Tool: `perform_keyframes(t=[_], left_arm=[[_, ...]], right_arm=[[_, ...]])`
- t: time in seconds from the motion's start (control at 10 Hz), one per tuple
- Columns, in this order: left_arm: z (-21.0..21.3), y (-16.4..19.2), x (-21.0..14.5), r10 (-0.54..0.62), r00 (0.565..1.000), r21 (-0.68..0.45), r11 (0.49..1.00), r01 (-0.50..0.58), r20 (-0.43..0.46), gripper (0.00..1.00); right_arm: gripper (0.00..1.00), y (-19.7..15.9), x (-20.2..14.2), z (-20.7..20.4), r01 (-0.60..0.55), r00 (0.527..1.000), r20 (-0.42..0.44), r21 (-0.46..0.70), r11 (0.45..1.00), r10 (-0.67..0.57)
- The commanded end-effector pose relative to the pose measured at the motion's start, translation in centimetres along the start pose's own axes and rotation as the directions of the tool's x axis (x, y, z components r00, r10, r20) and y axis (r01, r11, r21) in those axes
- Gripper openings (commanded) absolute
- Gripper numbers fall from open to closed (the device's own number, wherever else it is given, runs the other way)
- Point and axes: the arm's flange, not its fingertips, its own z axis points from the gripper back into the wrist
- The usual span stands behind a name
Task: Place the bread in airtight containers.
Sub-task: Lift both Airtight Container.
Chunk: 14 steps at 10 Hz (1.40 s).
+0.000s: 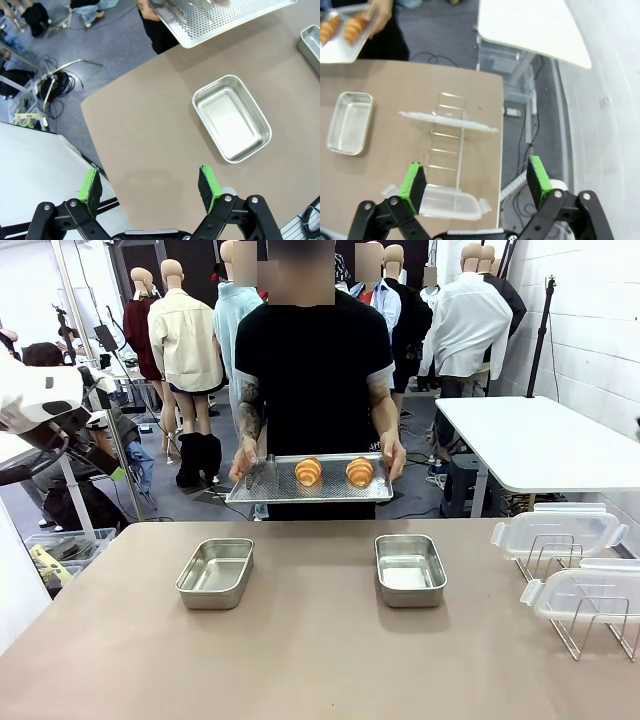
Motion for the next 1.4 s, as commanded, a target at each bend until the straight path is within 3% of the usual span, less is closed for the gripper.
perform_keyframes(t=[0.0,0.2,0.4,0.5,0.6,0.8,1.0,1.1,1.3], left_arm=[[0.4,-1.9,1.8,0.060,0.991,0.003,0.998,-0.060,-0.116,1.00],[-1.5,-4.1,3.3,0.080,0.987,-0.015,0.996,-0.083,-0.142,1.00],[-5.7,-4.0,3.2,0.168,0.964,-0.012,0.985,-0.175,-0.206,1.00],[-7.8,-3.9,1.8,0.235,0.942,-0.025,0.968,-0.248,-0.239,1.00],[-10.0,-4.2,0.6,0.276,0.920,-0.011,0.957,-0.290,-0.279,1.00],[-13.0,-5.0,-1.0,0.302,0.913,-0.026,0.947,-0.322,-0.274,1.00],[-14.4,-5.3,-0.8,0.287,0.915,-0.067,0.946,-0.317,-0.282,1.00],[-13.8,-4.7,-1.5,0.293,0.905,-0.031,0.948,-0.317,-0.308,1.00],[-13.8,-4.7,-1.5,0.293,0.905,-0.031,0.948,-0.317,-0.308,1.00]], right_arm=[[1.00,4.7,5.9,2.0,-0.161,0.987,0.013,0.045,0.986,0.160],[1.00,9.0,12.6,-0.4,-0.220,0.964,-0.094,0.258,0.941,0.251],[1.00,13.9,15.3,-7.4,-0.189,0.939,-0.226,0.294,0.937,0.260],[1.00,16.0,14.9,-10.8,-0.114,0.940,-0.278,0.294,0.949,0.199],[1.00,17.5,13.9,-13.1,-0.082,0.912,-0.363,0.290,0.953,0.189],[1.00,19.1,11.6,-16.8,-0.005,0.879,-0.466,0.198,0.980,0.098],[1.00,20.5,8.6,-19.3,0.041,0.858,-0.505,0.245,0.969,0.091],[1.00,19.3,10.4,-18.8,-0.011,0.877,-0.464,0.237,0.971,0.124],[1.00,19.3,10.4,-18.8,-0.011,0.877,-0.464,0.237,0.971,0.124]])
